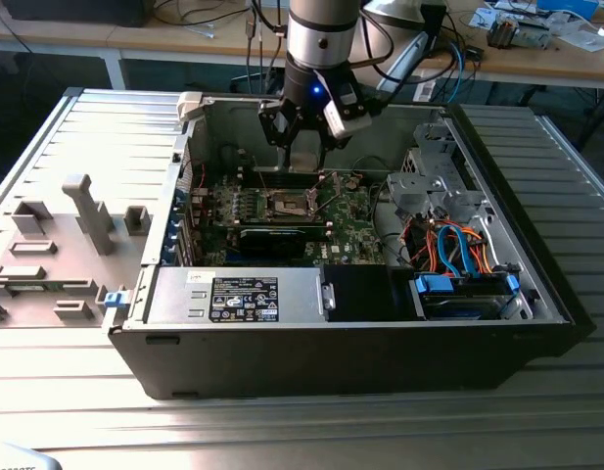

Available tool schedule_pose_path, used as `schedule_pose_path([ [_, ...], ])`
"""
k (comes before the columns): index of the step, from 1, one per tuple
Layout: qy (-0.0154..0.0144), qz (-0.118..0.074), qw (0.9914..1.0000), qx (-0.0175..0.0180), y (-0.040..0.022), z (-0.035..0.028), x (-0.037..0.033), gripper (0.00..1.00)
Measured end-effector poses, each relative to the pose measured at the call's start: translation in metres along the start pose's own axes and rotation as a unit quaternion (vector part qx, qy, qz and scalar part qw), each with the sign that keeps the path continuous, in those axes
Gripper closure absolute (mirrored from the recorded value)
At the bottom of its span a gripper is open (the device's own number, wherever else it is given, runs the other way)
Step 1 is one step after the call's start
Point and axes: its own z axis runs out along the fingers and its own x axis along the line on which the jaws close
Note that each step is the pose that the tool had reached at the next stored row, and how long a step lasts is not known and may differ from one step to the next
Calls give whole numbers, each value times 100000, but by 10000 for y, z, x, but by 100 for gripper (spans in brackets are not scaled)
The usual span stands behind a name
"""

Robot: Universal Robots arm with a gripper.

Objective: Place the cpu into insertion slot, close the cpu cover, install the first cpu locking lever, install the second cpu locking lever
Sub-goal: 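Place the cpu into insertion slot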

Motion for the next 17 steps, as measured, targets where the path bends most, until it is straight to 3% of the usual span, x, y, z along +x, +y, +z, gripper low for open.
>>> schedule_pose_path([
  [17, 4, 0, 100000, 6, -6, 58, -1, 46],
])
